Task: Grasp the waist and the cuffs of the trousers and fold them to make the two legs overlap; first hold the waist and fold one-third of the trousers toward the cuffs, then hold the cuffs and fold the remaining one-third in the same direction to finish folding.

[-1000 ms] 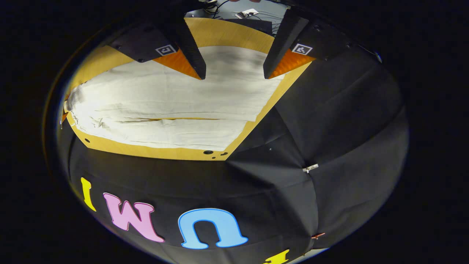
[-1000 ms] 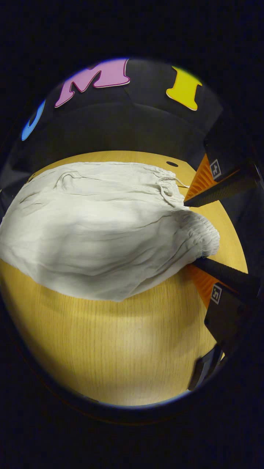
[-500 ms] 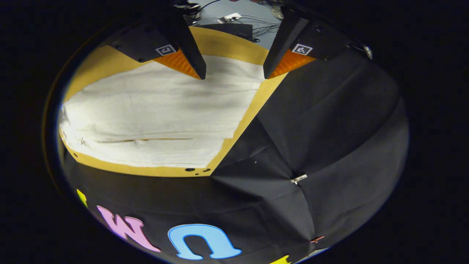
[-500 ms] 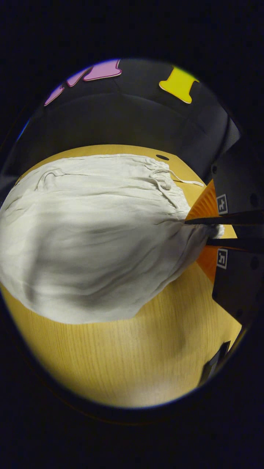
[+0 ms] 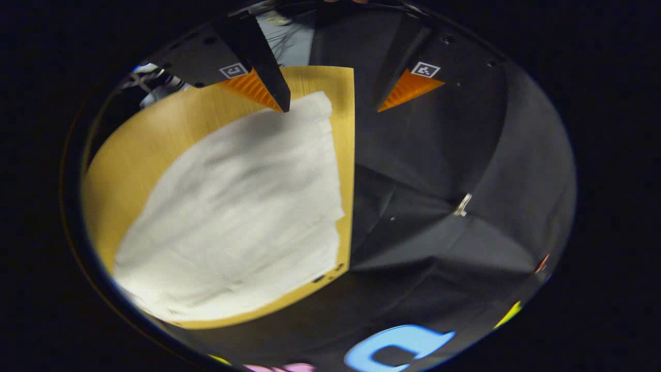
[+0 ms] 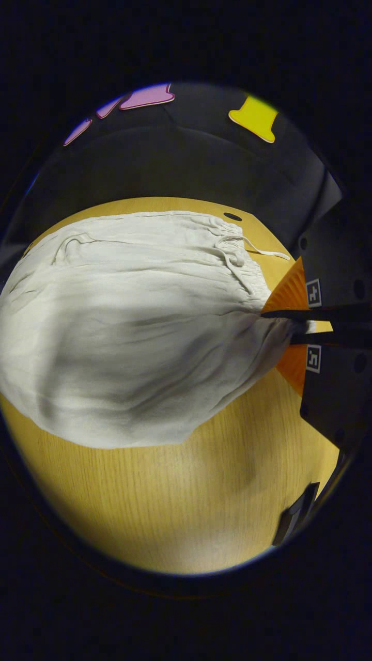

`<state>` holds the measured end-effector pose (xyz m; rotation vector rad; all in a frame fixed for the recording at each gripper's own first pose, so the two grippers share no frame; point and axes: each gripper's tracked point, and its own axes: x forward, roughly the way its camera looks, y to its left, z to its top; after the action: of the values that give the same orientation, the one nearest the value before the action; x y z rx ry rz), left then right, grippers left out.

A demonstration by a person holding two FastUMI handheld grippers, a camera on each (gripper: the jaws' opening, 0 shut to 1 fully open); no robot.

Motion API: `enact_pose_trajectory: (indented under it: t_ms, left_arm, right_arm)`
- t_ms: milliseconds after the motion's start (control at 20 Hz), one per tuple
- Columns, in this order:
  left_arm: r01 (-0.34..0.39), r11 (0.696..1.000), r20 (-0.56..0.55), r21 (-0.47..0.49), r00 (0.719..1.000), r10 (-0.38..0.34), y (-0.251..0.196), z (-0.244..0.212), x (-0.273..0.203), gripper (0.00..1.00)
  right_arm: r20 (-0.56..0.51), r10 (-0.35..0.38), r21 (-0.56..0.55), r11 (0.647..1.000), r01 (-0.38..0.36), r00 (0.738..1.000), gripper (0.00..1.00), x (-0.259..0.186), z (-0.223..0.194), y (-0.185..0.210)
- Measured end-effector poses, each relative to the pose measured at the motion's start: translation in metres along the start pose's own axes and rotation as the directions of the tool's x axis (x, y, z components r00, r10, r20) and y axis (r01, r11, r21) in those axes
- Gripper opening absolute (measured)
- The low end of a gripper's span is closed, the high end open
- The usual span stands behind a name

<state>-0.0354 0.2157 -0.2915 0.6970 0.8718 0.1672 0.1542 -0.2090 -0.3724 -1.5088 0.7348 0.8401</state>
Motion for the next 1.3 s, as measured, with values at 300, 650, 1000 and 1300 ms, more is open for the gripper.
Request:
enact_pose_trajectory:
  t_ms: [300, 650, 1000, 1300]
  left_arm:
    - [0.066, 0.943, 0.001, 0.327, 0.998, -0.070, -0.009, -0.006, 0.022, 0.98]
    - [0.035, 0.773, 0.057, 0.633, 0.994, -0.092, -0.013, 0.021, 0.051, 0.86]
    - [0.084, 0.800, -0.011, 0.594, 0.995, -0.096, -0.023, 0.029, 0.064, 0.36]
    - [0.059, 0.820, -0.004, 0.569, 0.998, -0.070, -0.030, 0.033, 0.068, 0.05]
  right_arm:
    - [-0.003, 0.003, 0.008, 1.000, -0.003, 1.000, 0.11, 0.000, 0.000, 0.000]
    - [0.017, -0.024, 0.008, 1.000, 0.024, 1.000, 0.11, 0.000, -0.001, -0.001]
    - [0.025, -0.050, 0.031, 0.998, 0.049, 0.998, 0.11, 0.003, -0.005, -0.001]
    - [0.022, -0.035, 0.074, 0.997, 0.034, 0.999, 0.11, 0.003, -0.004, -0.001]
